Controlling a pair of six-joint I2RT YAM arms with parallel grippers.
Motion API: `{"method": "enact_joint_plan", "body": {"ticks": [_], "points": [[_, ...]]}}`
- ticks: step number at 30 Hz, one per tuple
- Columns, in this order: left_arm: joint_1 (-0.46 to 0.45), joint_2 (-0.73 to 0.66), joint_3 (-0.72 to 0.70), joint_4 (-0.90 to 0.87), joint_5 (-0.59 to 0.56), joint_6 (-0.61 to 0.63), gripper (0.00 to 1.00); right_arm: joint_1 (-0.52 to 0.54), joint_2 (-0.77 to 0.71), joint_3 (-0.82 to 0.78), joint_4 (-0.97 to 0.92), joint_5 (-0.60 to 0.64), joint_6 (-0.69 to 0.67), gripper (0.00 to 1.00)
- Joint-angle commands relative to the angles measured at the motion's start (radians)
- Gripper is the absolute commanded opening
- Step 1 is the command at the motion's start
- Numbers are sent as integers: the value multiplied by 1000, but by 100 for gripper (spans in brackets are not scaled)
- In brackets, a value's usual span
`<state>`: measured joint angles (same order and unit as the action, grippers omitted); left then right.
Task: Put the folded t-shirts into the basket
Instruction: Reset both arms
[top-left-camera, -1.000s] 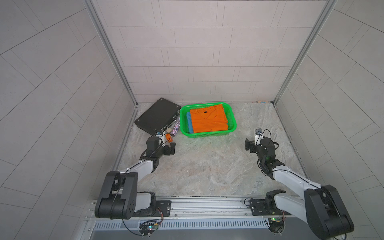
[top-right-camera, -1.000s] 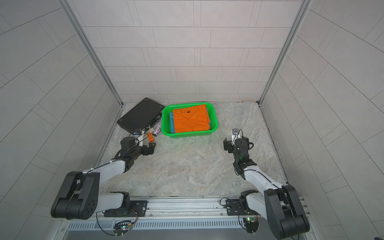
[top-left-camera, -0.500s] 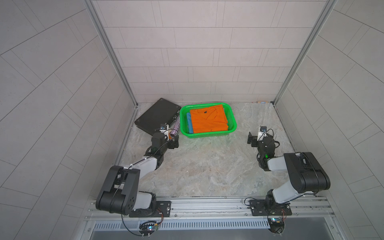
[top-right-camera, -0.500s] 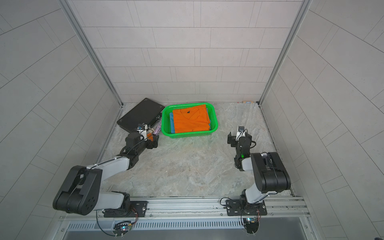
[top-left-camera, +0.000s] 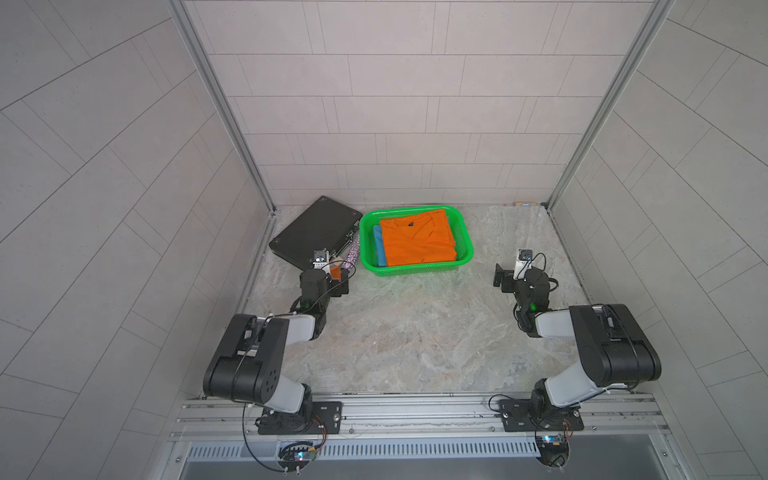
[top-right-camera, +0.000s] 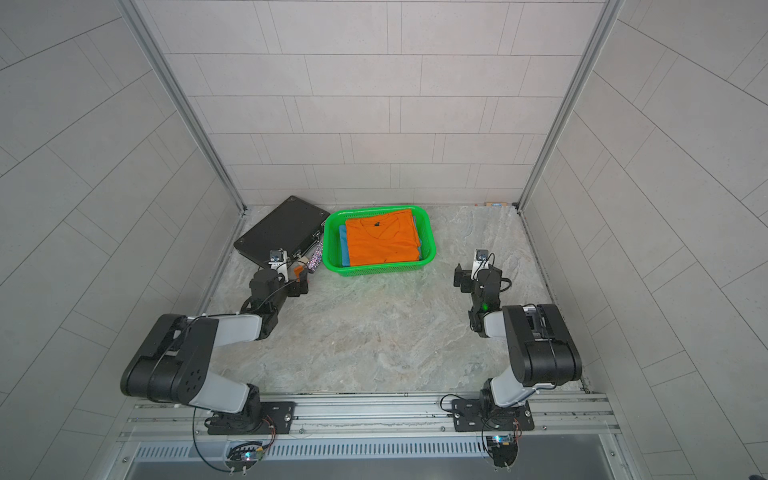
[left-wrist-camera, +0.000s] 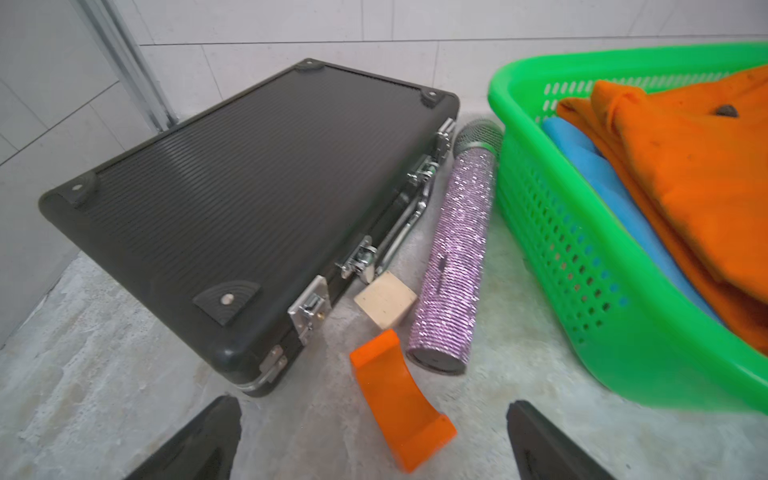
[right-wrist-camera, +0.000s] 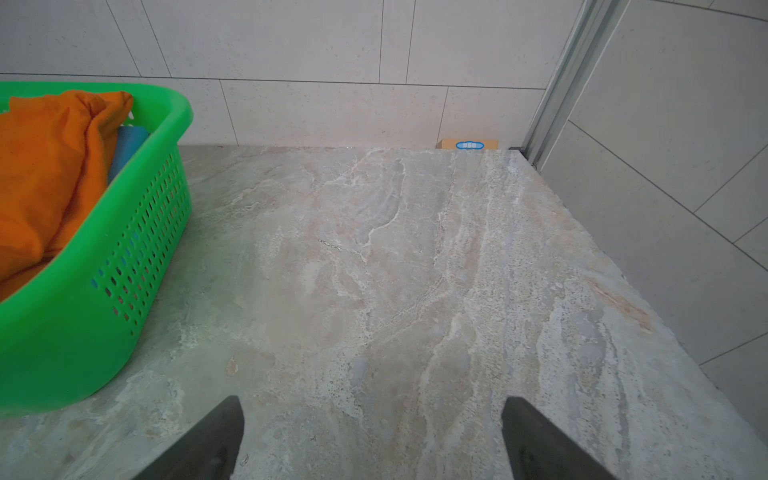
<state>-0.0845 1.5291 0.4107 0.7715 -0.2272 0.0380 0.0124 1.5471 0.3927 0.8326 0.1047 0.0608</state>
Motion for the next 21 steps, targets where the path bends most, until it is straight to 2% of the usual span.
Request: {"method": "enact_joint_plan", "body": {"ticks": [1, 2, 4, 6, 21], "points": [[25, 15, 3, 46, 72, -29, 100, -3, -13, 8, -9, -6, 8, 100], [26, -4, 22, -26, 81, -28, 100, -3, -13, 8, -10, -6, 9, 100], [30, 24, 9, 40, 75, -36, 100, -4, -13, 8, -10, -5, 8, 100], [30, 7, 26, -21, 87, -31, 100, -3, -13, 8, -9, -6, 8, 100], [32, -1, 22, -16, 87, -34, 100, -3, -13, 8, -9, -6, 8, 100]]}}
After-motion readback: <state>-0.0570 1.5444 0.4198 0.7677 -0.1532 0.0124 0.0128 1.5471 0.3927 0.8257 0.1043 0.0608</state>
